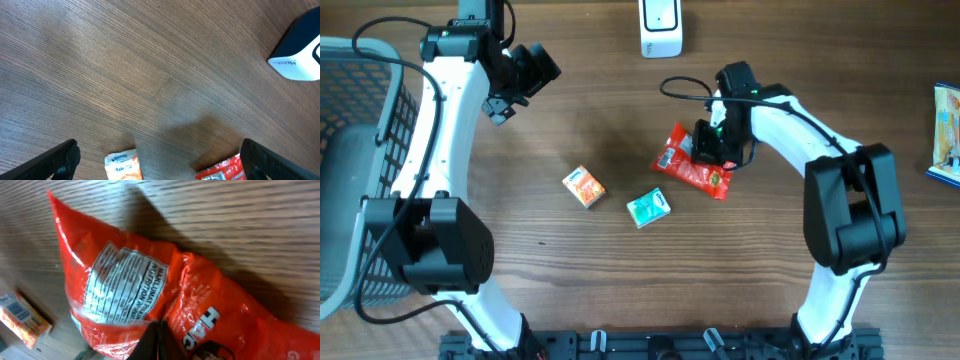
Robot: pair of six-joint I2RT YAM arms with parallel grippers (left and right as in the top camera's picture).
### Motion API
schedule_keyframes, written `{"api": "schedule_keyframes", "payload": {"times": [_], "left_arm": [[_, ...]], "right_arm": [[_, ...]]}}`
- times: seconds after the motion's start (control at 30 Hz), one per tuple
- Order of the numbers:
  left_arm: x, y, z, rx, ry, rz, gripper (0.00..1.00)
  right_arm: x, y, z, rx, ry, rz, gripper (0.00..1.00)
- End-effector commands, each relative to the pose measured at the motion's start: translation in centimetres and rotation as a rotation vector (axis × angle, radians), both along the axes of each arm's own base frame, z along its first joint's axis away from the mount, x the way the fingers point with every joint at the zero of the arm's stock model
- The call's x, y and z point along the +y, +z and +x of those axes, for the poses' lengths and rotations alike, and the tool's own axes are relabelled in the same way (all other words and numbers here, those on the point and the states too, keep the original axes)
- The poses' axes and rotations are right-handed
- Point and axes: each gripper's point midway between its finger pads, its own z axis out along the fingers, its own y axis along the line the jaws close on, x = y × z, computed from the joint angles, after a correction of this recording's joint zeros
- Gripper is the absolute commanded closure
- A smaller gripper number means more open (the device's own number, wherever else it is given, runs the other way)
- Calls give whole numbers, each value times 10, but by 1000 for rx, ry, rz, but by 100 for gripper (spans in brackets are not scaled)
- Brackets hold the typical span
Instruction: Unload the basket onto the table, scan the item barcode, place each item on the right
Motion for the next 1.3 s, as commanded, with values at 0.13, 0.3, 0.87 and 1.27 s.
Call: {"api": "schedule_keyframes", "payload": {"times": [0.13,0.3,0.87,1.27], "left_arm": [[2,1,-1,-5,-8,13,0],[2,1,-1,-5,-8,13,0],[2,1,-1,-5,-8,13,0],[2,1,-1,-5,-8,13,0]], "right_arm": [[-87,78,7,-106,-114,-157,96],[-79,70,-2,-103,-102,-109,95],[-51,68,-12,-121,-54,49,96],[-113,54,-6,-98,-138,-138,96]]}}
